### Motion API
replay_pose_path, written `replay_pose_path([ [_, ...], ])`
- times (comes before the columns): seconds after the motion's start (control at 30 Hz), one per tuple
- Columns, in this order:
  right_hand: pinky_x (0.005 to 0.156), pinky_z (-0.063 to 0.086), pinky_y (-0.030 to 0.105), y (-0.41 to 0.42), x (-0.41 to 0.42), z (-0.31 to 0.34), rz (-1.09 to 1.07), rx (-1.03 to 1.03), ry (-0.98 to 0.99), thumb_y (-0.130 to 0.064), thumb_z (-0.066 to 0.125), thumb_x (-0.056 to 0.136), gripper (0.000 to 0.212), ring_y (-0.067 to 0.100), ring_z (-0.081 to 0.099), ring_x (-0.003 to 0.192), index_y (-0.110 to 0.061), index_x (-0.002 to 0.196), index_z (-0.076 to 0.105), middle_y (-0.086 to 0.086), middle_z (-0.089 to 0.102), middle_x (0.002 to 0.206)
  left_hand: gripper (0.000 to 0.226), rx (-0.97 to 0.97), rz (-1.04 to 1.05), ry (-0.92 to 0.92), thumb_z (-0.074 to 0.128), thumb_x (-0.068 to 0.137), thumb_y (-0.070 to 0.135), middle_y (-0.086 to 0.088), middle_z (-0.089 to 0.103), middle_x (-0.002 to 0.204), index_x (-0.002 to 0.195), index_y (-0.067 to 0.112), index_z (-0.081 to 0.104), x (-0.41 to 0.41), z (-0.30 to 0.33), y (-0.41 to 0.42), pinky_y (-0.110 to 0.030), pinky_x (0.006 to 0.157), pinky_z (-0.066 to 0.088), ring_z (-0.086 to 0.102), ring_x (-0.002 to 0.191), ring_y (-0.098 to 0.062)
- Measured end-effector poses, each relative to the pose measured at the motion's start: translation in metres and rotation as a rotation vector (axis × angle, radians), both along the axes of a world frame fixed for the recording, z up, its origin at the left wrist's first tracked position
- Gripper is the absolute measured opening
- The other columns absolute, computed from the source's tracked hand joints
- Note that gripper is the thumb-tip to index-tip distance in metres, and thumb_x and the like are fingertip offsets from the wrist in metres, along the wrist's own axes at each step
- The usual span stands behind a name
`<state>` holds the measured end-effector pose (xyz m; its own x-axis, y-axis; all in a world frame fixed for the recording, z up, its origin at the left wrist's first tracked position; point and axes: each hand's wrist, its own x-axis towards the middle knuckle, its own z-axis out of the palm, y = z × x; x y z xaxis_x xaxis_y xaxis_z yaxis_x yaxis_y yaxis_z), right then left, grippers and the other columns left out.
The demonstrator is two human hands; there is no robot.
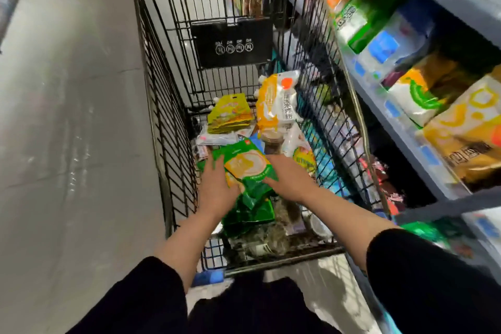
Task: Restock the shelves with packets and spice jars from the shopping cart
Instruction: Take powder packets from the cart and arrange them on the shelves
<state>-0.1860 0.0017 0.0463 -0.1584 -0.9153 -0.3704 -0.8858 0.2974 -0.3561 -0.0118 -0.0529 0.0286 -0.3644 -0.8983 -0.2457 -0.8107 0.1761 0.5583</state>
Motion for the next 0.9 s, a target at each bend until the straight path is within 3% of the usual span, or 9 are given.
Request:
replay_pose_path([
  [0.2, 0.103, 0.035, 0.038, -0.038, 0.000, -0.045, 0.040, 0.145, -0.060, -0.039, 0.053, 0.094, 0.068, 0.032, 0.038, 0.131, -0.007, 0.147, 0.023, 0.015, 0.037, 0.145, 0.074, 0.168, 0.066, -0.043, 0.062, 0.092, 0.023, -0.017, 0.014, 0.159, 0.151, 0.011, 0.020, -0.012, -0.038, -0.002, -0.033, 0.116, 0.016, 0.011, 0.148, -0.027],
  [0.33, 0.098, 0.037, 0.039, -0.067, -0.009, -0.076, -0.018, 0.187, -0.089, -0.043, 0.056, 0.091, 0.068, 0.036, 0.043, 0.122, -0.004, 0.142, 0.031, 0.022, 0.045, 0.134, 0.077, 0.232, 0.118, -0.041, 0.063, 0.091, 0.020, -0.014, 0.009, 0.161, 0.153, 0.013, 0.018, -0.015, -0.055, -0.004, -0.031, 0.117, 0.015, 0.009, 0.149, -0.026],
  [0.4, 0.098, 0.039, 0.041, -0.077, -0.014, -0.090, -0.063, 0.231, -0.097, -0.051, 0.061, 0.085, 0.080, 0.038, 0.043, 0.122, -0.005, 0.142, 0.030, 0.023, 0.044, 0.134, 0.077, 0.228, 0.155, -0.036, 0.065, 0.091, 0.021, -0.014, 0.012, 0.160, 0.152, 0.012, 0.020, -0.017, -0.061, -0.006, -0.031, 0.117, 0.015, 0.012, 0.148, -0.026],
  [0.57, 0.102, 0.037, 0.042, -0.094, -0.021, -0.107, -0.082, 0.323, -0.084, -0.060, 0.075, 0.068, 0.121, 0.040, 0.038, 0.130, -0.004, 0.150, 0.005, 0.025, 0.036, 0.143, 0.078, 0.243, 0.197, -0.025, 0.067, 0.089, 0.025, -0.016, 0.018, 0.159, 0.152, 0.010, 0.022, -0.022, -0.076, -0.005, -0.034, 0.117, 0.017, 0.018, 0.146, -0.029],
  [0.67, 0.102, 0.039, 0.043, -0.102, -0.019, -0.105, -0.198, 0.281, -0.137, -0.046, 0.086, 0.059, 0.131, 0.038, 0.041, 0.129, -0.005, 0.150, 0.001, 0.021, 0.043, 0.140, 0.076, 0.230, 0.226, -0.010, 0.067, 0.089, 0.024, -0.015, 0.027, 0.155, 0.151, 0.009, 0.025, -0.023, -0.081, -0.003, -0.036, 0.114, 0.025, 0.030, 0.141, -0.030],
  [0.73, 0.098, 0.042, 0.039, -0.104, -0.016, -0.101, -0.322, 0.251, -0.245, -0.027, 0.087, 0.065, 0.118, 0.034, 0.047, 0.126, -0.004, 0.150, 0.009, 0.017, 0.048, 0.137, 0.071, 0.227, 0.253, 0.001, 0.064, 0.091, 0.022, -0.014, 0.033, 0.151, 0.149, 0.009, 0.027, -0.023, -0.080, -0.003, -0.036, 0.110, 0.029, 0.036, 0.137, -0.030],
  [0.83, 0.086, 0.045, 0.036, -0.101, -0.013, -0.093, -0.394, 0.130, -0.321, -0.010, 0.073, 0.076, 0.066, 0.033, 0.052, 0.117, -0.001, 0.132, 0.040, 0.016, 0.055, 0.126, 0.061, 0.218, 0.317, 0.045, 0.059, 0.094, 0.022, -0.013, 0.044, 0.143, 0.147, 0.009, 0.031, -0.022, -0.072, -0.006, -0.034, 0.101, 0.035, 0.043, 0.130, -0.029],
  [0.9, 0.087, 0.044, 0.035, -0.093, -0.012, -0.084, -0.410, 0.030, -0.439, -0.003, 0.070, 0.076, 0.062, 0.031, 0.053, 0.117, -0.002, 0.133, 0.045, 0.014, 0.056, 0.126, 0.052, 0.210, 0.356, 0.114, 0.058, 0.095, 0.023, -0.010, 0.053, 0.136, 0.142, 0.009, 0.039, -0.022, -0.066, -0.010, -0.026, 0.094, 0.037, 0.050, 0.126, -0.027],
])
